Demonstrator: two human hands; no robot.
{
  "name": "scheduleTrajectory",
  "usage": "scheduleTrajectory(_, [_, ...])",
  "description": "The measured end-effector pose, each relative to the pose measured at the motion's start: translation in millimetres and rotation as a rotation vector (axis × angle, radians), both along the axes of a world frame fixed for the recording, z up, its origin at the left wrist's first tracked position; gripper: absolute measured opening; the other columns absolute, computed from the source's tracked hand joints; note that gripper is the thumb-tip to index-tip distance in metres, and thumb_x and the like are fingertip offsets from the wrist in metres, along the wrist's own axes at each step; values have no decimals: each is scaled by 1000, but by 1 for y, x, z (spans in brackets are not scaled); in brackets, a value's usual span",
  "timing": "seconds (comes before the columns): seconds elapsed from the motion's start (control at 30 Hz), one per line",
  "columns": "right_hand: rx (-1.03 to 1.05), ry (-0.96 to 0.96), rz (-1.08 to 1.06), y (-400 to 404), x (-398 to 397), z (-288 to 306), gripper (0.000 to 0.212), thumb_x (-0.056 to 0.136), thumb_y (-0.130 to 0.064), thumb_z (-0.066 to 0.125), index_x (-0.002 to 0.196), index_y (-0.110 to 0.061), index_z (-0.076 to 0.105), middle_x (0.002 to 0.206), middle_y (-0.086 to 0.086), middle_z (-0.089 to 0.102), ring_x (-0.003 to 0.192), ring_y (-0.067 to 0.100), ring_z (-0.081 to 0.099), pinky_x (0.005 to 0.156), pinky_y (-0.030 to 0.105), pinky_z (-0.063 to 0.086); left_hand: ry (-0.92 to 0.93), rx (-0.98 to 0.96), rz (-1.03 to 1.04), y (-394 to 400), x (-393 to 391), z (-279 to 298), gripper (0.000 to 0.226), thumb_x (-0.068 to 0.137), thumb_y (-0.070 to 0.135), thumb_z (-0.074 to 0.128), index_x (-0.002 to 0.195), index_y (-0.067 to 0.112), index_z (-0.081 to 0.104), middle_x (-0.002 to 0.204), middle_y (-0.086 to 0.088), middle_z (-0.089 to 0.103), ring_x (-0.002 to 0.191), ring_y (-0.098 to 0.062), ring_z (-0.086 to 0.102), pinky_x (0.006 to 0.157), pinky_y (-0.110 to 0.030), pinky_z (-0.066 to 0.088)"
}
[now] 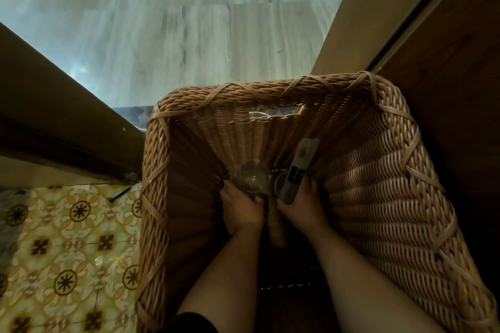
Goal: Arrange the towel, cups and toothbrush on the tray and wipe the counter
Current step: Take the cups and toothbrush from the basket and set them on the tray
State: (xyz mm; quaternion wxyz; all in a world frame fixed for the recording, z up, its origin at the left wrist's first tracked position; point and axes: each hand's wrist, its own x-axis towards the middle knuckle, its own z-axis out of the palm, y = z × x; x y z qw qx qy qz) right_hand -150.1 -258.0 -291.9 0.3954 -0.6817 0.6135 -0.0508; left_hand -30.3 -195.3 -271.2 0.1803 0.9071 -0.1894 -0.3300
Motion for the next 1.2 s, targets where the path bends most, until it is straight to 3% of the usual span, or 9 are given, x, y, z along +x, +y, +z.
scheduleTrajectory(0.27, [-13, 60, -21, -5, -9, 0, 93, 70, -32, 77, 146, -11, 27, 144, 21, 31, 126, 39, 42, 100, 42, 40, -51, -74, -129, -11, 3, -5, 114, 81, 45, 75, 154, 11, -6, 164, -11, 0, 145, -31, 23, 109, -46, 33])
scheduleTrajectory(0.5, [-25, 54, -17, -6, -8, -7, 99, 72, -35, 77, 150, -14, 20, 148, 19, 25, 130, 37, 38, 103, 42, 38, -11, -154, -159, -21, 4, -14, 115, 78, 48, 76, 155, 17, -4, 165, -6, 6, 148, -24, 15, 113, -53, 27])
scheduleTrajectory(0.67, [-31, 55, -9, -5, -10, -12, 103, 72, -40, 77, 151, -14, 16, 150, 18, 23, 133, 36, 36, 106, 46, 39, 29, -191, -184, -28, 5, -20, 106, 78, 46, 76, 154, 19, 7, 161, -7, 17, 145, -27, 24, 112, -58, 30])
scheduleTrajectory(0.83, [-22, 91, -9, -3, -11, -7, 101, 69, -39, 76, 149, -12, 20, 145, 18, 29, 126, 38, 42, 99, 43, 43, 66, -259, -143, -19, 4, -13, 102, 75, 35, 82, 151, 15, 17, 155, -9, 23, 137, -30, 37, 107, -53, 40])
scheduleTrajectory(0.97, [15, 47, -1, 0, -12, 31, 90, 68, -41, 74, 142, -16, 30, 136, 15, 36, 116, 36, 51, 92, 42, 48, 100, -278, -99, -1, -1, 25, 95, 76, 29, 83, 149, 12, 26, 154, -11, 24, 130, -32, 45, 103, -49, 45])
scheduleTrajectory(1.07, [36, 33, -5, 5, -13, 92, 89, 69, -43, 77, 142, -27, 28, 142, 7, 34, 120, 27, 49, 91, 39, 49, 123, -311, -152, 14, 0, 87, 91, 76, 28, 82, 147, 13, 27, 152, -9, 22, 126, -27, 48, 104, -44, 46])
scheduleTrajectory(1.2, [-38, 98, 100, 30, -24, 184, 100, 74, -49, 74, 151, -21, 16, 154, 7, 22, 134, 27, 38, 100, 43, 45, 90, -417, -257, 49, -2, 180, 95, 74, 33, 83, 147, 17, 26, 153, -5, 22, 133, -17, 37, 106, -27, 36])
